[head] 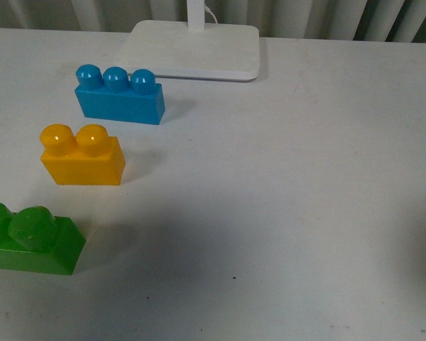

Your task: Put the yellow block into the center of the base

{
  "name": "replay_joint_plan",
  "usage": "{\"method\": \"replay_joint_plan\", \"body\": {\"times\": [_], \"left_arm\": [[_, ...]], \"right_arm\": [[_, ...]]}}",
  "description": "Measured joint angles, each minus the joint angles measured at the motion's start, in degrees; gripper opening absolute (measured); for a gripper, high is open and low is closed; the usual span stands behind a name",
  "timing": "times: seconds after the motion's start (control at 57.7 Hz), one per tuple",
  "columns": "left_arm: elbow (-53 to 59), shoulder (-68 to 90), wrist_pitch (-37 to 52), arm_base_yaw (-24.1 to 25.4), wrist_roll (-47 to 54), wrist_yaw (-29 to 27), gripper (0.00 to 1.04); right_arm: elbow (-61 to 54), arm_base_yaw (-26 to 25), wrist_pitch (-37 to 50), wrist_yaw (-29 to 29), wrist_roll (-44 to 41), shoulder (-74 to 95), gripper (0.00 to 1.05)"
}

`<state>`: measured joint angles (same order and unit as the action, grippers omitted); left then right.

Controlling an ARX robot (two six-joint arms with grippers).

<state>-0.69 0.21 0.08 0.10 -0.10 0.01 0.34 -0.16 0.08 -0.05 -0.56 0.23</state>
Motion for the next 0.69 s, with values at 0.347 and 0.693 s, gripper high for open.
{"method": "replay_joint_plan", "body": {"times": [0.347, 0.693], "left_arm": [[0.0, 0.0, 0.0, 0.0, 0.0, 0.0, 0.98], [0.0, 0.0, 0.0, 0.0, 0.0, 0.0, 0.98]], "right_arm": [[0.0, 0.0, 0.0, 0.0, 0.0, 0.0, 0.96], [0.0, 0.0, 0.0, 0.0, 0.0, 0.0, 0.96]]}}
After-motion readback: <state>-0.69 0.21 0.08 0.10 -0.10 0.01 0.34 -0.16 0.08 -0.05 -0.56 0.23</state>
